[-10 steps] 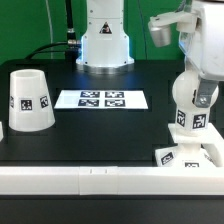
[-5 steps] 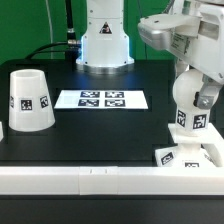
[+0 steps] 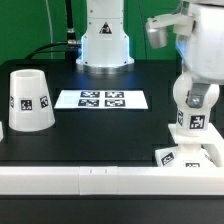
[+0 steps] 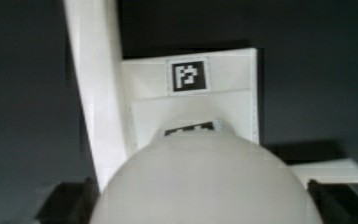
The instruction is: Assemble lamp
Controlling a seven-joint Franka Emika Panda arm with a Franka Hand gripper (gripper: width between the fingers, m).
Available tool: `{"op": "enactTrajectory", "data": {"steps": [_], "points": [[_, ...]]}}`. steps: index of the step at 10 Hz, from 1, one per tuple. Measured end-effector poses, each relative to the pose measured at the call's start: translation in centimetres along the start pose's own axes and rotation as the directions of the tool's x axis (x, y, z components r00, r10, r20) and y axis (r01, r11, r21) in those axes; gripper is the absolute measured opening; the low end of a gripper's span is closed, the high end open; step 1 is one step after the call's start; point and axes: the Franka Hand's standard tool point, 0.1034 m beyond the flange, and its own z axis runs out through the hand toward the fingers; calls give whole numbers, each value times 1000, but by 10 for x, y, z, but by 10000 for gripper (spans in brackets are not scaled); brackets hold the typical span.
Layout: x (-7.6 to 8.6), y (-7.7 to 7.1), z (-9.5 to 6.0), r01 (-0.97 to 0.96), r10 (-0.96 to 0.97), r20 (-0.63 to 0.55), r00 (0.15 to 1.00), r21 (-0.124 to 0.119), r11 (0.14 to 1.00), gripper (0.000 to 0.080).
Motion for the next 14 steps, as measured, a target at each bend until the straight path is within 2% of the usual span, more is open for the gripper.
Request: {"op": "enactTrajectory", "data": {"steps": [3,7,12,13,14], "points": [[1,-4,0,-280,280,1,960,20,960,576],[-5,-9,-2,-575,574,35,818,50,816,576],[-3,-9,-3,-741,740,39,672,41,671,577],[-3,-9,-3,-738,737,39,675,42,674,673],[-3,-10,-3,-738,737,40,675,42,674,692]]}}
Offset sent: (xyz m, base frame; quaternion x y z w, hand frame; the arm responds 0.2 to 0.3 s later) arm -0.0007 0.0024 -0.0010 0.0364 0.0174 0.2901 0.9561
